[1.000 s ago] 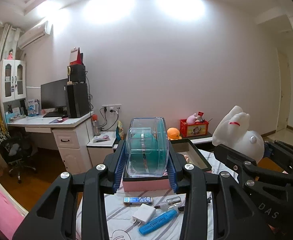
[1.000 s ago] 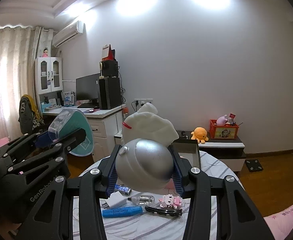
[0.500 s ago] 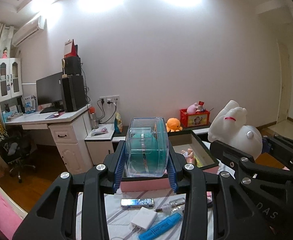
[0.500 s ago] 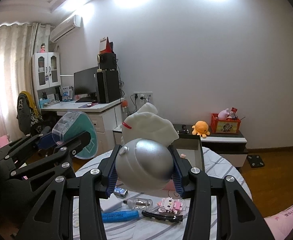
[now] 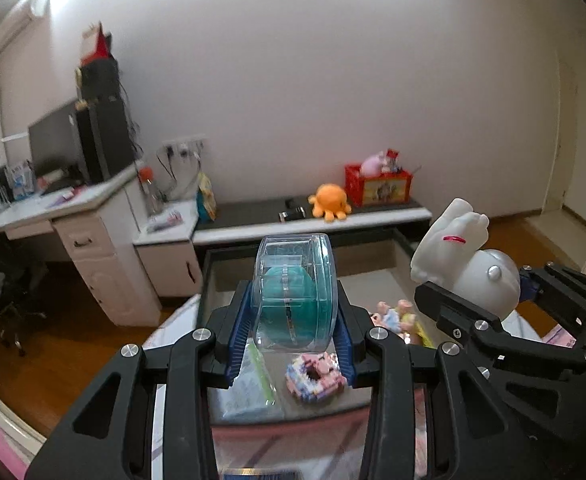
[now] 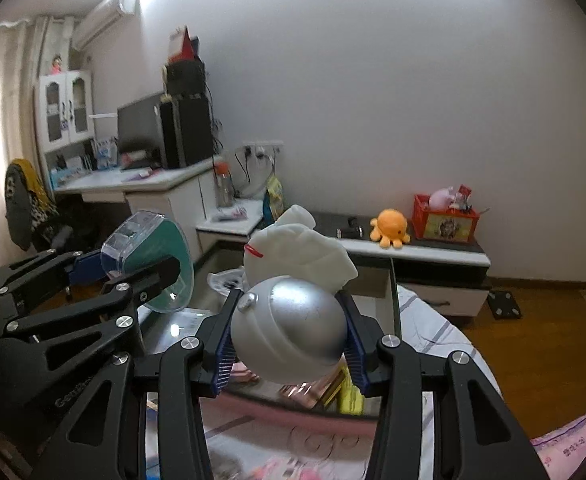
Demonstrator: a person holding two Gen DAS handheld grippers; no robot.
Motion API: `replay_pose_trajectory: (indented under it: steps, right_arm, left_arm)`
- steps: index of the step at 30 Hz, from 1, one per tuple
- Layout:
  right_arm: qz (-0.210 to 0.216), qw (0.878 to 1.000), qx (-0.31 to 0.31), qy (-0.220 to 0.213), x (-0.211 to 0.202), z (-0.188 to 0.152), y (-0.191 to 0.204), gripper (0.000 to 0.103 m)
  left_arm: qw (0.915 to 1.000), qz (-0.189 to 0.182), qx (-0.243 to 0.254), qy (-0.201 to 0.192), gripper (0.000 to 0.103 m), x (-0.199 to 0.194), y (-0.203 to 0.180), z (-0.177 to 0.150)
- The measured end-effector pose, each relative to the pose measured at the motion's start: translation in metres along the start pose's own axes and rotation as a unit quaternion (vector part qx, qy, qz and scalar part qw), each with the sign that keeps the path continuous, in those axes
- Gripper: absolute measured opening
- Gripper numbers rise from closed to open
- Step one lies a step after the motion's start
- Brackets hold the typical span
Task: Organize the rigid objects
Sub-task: 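Carry the tape dispenser and silver ball into the pink box and release, then withdraw both tools from the pink box back over the bed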
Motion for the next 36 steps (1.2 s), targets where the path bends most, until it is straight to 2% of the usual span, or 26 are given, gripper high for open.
replay_pose_trajectory:
  steps: [6,10,12,15,17,18,22,24,25,27,32,33,34,36]
  right_arm:
    - [-0.012,0.997,0.006,0.070,0.062,-0.005,-0.022,0.047]
    - [-0.015,0.994,0.001,0.112,0.091,-0.013,-0.025,0.047]
    - [-0.019,0.993,0.000,0.121,0.098,-0.018,-0.026,0.047]
    - [-0.021,0.993,0.007,0.115,0.095,-0.019,-0.029,0.054]
    - [-0.023,0.994,0.013,0.110,0.089,-0.018,-0.032,0.064]
    - [-0.021,0.994,0.020,0.107,0.086,-0.017,-0.034,0.065]
    - [-0.015,0.996,0.038,0.084,0.065,-0.009,-0.038,0.068]
    - [-0.011,0.997,0.045,0.068,0.047,-0.004,-0.037,0.074]
    - [-0.009,0.997,0.045,0.057,0.039,-0.002,-0.035,0.081]
    - [-0.009,0.998,0.041,0.039,0.014,0.001,-0.030,0.081]
    - [0.004,1.000,0.019,-0.017,-0.057,0.002,-0.002,0.082]
    - [0.003,1.000,0.015,-0.027,-0.068,0.001,0.003,0.084]
    - [0.001,0.999,0.010,-0.040,-0.083,0.000,0.009,0.091]
    - [0.008,0.997,0.006,-0.070,-0.116,-0.007,0.020,0.091]
  left_arm:
    - [0.9972,0.006,0.015,0.073,0.038,0.073,-0.006,-0.006]
    - [0.9928,0.006,0.010,0.119,0.039,0.106,-0.004,-0.016]
    - [0.9918,0.012,0.009,0.127,0.040,0.114,-0.005,-0.020]
    - [0.9919,0.024,0.009,0.124,0.048,0.113,-0.003,-0.023]
    - [0.9918,0.022,0.001,0.126,0.062,0.109,0.001,-0.023]
    - [0.9917,0.018,-0.003,0.127,0.072,0.105,0.004,-0.023]
    - [0.9946,0.022,-0.019,0.099,0.089,0.070,0.015,-0.017]
    - [0.9962,0.025,-0.028,0.079,0.096,0.045,0.022,-0.014]
    - [0.9969,0.024,-0.030,0.069,0.100,0.034,0.025,-0.014]
    - [0.9981,0.023,-0.033,0.047,0.103,0.008,0.030,-0.012]
    - [0.9986,0.034,-0.038,-0.018,0.103,-0.073,0.038,-0.017]
    - [0.9979,0.041,-0.036,-0.034,0.103,-0.093,0.038,-0.020]
    - [0.9972,0.048,-0.035,-0.045,0.103,-0.108,0.038,-0.023]
    - [0.9947,0.060,-0.041,-0.073,0.103,-0.143,0.038,-0.030]
Point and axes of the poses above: each gripper's, at about its wrist camera, not at the fingertips, and x roughly the way its jaws point, y to its left, z to its top, the point moved 1 cm from there along x, roughly the way its jaws point, and after that the axes turned 4 degrees about z, right-handed, at the moved point
